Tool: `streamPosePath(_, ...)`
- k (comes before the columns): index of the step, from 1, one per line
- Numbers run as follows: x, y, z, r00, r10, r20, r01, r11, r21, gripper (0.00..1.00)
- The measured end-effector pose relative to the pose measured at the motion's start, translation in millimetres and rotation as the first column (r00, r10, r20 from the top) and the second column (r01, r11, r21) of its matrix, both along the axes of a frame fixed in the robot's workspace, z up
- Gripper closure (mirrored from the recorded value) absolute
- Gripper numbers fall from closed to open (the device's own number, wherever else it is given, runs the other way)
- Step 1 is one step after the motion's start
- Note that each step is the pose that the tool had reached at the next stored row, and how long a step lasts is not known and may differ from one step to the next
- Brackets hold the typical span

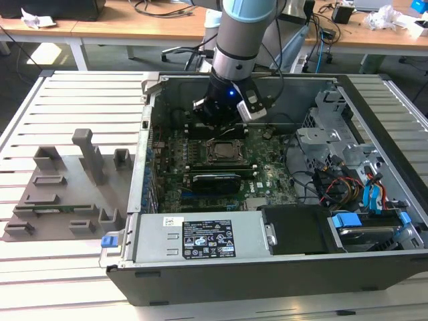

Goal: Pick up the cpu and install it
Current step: 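Install the first cpu locking lever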

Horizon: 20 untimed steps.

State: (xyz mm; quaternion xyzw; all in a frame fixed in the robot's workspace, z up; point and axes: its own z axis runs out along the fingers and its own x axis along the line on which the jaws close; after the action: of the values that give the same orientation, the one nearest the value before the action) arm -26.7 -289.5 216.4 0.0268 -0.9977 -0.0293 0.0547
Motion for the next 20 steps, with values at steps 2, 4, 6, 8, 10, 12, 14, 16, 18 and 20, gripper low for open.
streamPosePath(2, 0.1, 1.5, 0.0, 1.0, 0.0, 0.0, 0.0, 1.0, 0.0, 0.89)
streamPosePath(4, 3.4, 3.2, 0.0, 1.0, 0.001, -0.0002, -0.001, 1.0, -0.001, 0.89)
streamPosePath(6, 11.9, 3.2, 0.0, 1.0, 0.004, -0.0009, -0.004, 1.0, -0.0018, 0.89)
streamPosePath(8, 18.9, 3.2, -0.2, 1.0, 0.005, -0.0018, -0.005, 1.0, -0.0025, 0.89)
streamPosePath(10, 23.5, 3.3, -1.1, 1.0, 0.005, -0.0026, -0.005, 1.0, -0.005, 0.89)
streamPosePath(12, 26.9, 3.3, -2.5, 1.0, 0.005, -0.0033, -0.005, 1.0, -0.0085, 0.89)
streamPosePath(14, 28.8, 3.2, -4.1, 1.0, 0.005, -0.0035, -0.005, 0.9999, -0.0092, 0.89)
streamPosePath(16, 30.9, 3.2, -5.6, 1.0, 0.005, -0.0038, -0.005, 0.9999, -0.0095, 0.89)
streamPosePath(18, 34.9, 3.3, -8.0, 1.0, 0.005, -0.0046, -0.005, 0.9999, -0.0098, 0.89)
streamPosePath(20, 39.1, 3.3, -10.7, 1.0, 0.005, -0.0053, -0.005, 0.9999, -0.0115, 0.89)
